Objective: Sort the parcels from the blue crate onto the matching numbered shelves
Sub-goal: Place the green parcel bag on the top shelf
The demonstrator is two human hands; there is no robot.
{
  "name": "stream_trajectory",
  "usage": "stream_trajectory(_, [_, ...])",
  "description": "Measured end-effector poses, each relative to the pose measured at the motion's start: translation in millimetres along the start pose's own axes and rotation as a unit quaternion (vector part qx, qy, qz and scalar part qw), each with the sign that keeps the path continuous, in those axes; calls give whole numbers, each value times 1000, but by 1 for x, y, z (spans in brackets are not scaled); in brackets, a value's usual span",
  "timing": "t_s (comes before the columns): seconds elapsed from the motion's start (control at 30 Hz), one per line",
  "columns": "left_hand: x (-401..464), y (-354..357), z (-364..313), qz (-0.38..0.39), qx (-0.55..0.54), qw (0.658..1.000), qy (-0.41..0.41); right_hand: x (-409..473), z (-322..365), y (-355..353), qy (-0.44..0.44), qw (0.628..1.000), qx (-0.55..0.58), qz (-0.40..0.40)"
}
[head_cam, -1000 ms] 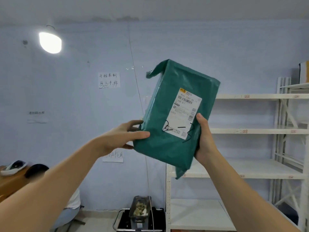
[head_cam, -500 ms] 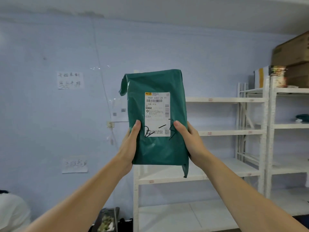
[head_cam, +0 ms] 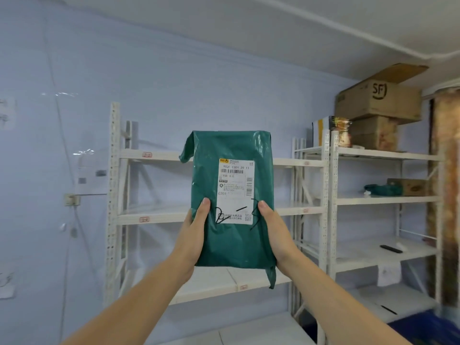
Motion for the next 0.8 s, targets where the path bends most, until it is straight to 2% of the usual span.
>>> stream_trajectory(0.27, [137, 71, 53, 20, -4, 1000, 8, 121, -38, -86, -16, 999, -1, -30])
stream_trajectory(0.53, [275, 114, 80, 17, -10, 999, 37, 259, -60, -139, -14, 998, -23, -51])
stream_trajectory(0.7, [348, 125, 92, -10, -7, 999, 37, 335, -75, -161, -23, 999, -17, 18])
stream_trajectory(0.8, [402, 130, 95, 1, -14, 999, 47, 384, -80, -176, -53, 995, -35, 79])
Point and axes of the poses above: each hand's wrist, its own x-axis towards the middle knuckle, its own y-axis out of the palm, z = x × y, the point moved 2 cm from there along x, towards the middle knuckle, and after that the axes turned 4 degrees about x, right-handed, at the moved point
